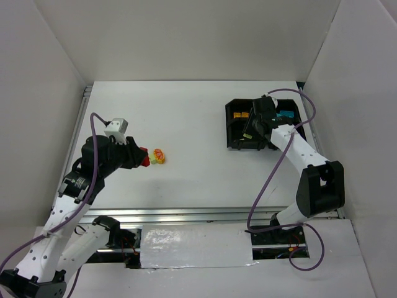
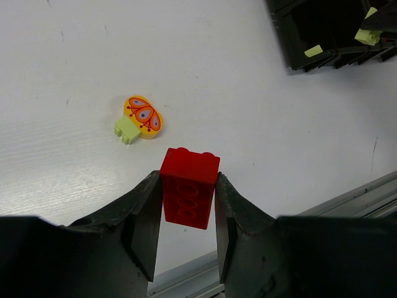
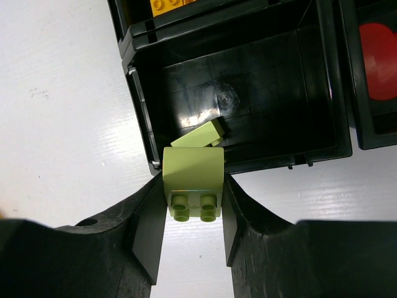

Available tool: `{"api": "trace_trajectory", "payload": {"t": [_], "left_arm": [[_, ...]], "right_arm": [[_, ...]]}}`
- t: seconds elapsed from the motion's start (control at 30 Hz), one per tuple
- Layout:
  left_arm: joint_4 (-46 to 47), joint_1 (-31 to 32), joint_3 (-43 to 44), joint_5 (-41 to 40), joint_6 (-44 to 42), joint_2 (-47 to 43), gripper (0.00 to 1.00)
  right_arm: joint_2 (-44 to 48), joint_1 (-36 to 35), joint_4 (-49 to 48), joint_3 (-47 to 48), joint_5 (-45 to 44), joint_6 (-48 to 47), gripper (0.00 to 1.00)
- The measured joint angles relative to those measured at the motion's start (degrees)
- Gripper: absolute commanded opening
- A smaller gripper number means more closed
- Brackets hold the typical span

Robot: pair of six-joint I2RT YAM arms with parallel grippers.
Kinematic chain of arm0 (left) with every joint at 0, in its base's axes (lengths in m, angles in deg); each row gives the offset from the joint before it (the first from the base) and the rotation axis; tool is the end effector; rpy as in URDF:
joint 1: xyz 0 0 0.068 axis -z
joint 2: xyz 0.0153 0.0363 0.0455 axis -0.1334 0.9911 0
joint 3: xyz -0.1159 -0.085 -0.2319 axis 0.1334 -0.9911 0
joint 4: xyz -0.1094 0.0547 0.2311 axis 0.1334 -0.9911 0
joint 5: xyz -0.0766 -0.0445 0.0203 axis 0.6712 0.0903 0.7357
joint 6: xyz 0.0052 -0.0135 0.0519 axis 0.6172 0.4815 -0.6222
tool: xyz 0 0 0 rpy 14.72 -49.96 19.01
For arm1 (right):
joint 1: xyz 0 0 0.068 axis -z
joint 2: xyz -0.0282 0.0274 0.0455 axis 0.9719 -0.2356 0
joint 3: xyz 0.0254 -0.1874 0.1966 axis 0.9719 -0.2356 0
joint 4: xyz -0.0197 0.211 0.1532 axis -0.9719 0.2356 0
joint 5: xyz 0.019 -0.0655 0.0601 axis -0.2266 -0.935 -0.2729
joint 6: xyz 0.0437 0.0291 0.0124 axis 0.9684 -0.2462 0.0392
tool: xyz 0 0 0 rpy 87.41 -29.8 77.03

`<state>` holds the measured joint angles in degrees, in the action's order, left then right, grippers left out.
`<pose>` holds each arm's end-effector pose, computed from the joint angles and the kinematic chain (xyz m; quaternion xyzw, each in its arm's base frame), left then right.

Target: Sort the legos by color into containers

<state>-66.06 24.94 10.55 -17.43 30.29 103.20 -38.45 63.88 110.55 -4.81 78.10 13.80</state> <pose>0.1522 -0.0510 0.3399 -0.0081 0.8252 -0.2304 0.5156 0.3218 0.0652 0.2702 0.1534 0.9180 0.0499 0.3623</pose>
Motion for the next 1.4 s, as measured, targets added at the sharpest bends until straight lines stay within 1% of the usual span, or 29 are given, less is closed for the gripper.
{"api": "trace_trajectory", "payload": {"t": [0.3,0.5,0.57,0.73,0.9,1.03,1.17,1.4], "left_arm": [[0.00,0.00,-0.02,0.24,0.00,0.00,0.00],[0.02,0.00,-0.02,0.46,0.00,0.00,0.00],[0.02,0.00,-0.02,0.52,0.00,0.00,0.00],[0.02,0.00,-0.02,0.76,0.00,0.00,0.00],[0.02,0.00,-0.02,0.76,0.00,-0.04,0.00],[0.02,0.00,-0.02,0.72,0.02,-0.42,0.00],[-0.02,0.00,-0.02,-0.33,0.11,-0.79,0.00],[-1.60,0.00,-0.02,-8.63,1.62,-0.04,0.00]], "right_arm": [[0.15,0.02,0.00,0.00,0.55,-0.20,0.00],[0.61,0.02,-0.02,0.00,3.19,-0.48,0.00],[0.63,0.00,-0.17,-0.04,5.11,-0.74,0.00],[0.90,-0.17,-2.19,-1.09,13.64,-2.27,0.00],[0.96,-0.55,-2.25,-1.09,15.56,-2.82,0.00],[1.44,-0.66,-2.36,-1.09,15.45,-3.02,0.00],[2.95,-0.66,-2.38,-1.11,13.18,-2.95,0.00],[5.57,-0.63,-2.58,-1.29,5.53,-1.64,0.00]]}}
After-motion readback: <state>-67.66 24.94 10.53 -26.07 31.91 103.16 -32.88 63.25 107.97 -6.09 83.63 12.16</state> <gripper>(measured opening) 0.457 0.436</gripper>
